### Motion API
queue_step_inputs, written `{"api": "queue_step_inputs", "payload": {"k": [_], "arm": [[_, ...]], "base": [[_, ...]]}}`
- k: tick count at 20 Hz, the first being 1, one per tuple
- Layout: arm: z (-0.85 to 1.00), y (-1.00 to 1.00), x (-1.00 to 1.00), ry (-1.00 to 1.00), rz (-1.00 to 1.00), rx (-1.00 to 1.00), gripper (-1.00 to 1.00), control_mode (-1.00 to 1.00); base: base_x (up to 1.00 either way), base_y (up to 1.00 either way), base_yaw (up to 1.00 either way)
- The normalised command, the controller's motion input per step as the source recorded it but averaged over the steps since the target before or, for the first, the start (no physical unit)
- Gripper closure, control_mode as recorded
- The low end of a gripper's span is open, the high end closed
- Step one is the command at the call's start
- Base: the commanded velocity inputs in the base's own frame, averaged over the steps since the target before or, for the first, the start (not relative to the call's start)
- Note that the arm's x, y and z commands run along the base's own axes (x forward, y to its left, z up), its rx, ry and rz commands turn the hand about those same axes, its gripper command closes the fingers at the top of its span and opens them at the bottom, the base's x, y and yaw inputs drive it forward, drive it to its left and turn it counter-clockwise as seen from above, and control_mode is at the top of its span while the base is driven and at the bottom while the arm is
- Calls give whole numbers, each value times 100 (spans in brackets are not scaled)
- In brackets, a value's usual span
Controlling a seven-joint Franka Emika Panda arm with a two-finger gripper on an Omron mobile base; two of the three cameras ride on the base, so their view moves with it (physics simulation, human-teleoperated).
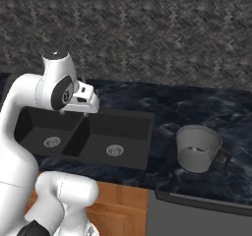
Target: Turn on the sink faucet and place the jug under the water for a few seconds to fill it up.
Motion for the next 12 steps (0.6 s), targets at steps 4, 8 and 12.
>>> {"api": "queue_step_inputs", "payload": {"k": [4, 8, 12], "arm": [[0, 0, 0, 0, 0, 0, -100, 100], [0, 0, 0, 0, 0, 0, -100, 100], [0, 0, 0, 0, 0, 0, -100, 100]], "base": [[15, 3, 0], [27, 0, 0], [32, 0, 0]]}}
